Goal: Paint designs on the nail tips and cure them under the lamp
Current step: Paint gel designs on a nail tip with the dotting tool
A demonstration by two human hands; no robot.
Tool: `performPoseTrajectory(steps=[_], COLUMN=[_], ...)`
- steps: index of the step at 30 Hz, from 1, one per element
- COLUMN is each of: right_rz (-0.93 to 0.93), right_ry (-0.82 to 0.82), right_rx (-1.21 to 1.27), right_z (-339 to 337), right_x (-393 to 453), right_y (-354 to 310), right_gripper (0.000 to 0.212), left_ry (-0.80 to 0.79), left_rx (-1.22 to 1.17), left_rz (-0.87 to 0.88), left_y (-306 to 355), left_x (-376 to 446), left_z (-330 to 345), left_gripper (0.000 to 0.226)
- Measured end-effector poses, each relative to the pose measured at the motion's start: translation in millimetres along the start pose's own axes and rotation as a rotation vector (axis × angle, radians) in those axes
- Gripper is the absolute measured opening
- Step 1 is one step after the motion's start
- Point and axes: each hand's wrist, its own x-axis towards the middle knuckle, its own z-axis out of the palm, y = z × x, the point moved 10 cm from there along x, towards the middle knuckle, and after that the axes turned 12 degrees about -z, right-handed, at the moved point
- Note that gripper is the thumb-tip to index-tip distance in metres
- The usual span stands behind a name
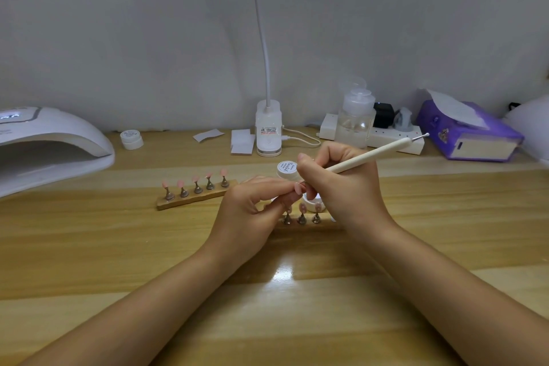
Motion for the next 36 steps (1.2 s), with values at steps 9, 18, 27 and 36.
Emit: performPoseTrajectory(steps=[9, 18, 27, 36], right_rz=[-0.014, 0.0, -0.002, -0.011], right_ry=[-0.005, -0.008, -0.009, -0.013], right_rx=[-0.009, -0.006, 0.007, 0.009], right_z=[-0.3, 0.3, 0.5, 0.3], right_x=[1.1, 0.6, 0.6, 1.1], right_y=[-0.2, 0.9, 1.6, 0.8], right_gripper=[0.041, 0.037, 0.038, 0.037], left_ry=[-0.003, -0.001, -0.006, -0.001], left_rx=[-0.009, -0.022, -0.019, -0.007], left_rz=[0.017, 0.006, 0.006, -0.001], left_y=[1.6, -1.2, -0.3, 0.0], left_x=[-0.2, 0.0, 0.0, 0.4], left_z=[0.2, 0.5, 0.6, 0.4], left_gripper=[0.02, 0.021, 0.023, 0.021])
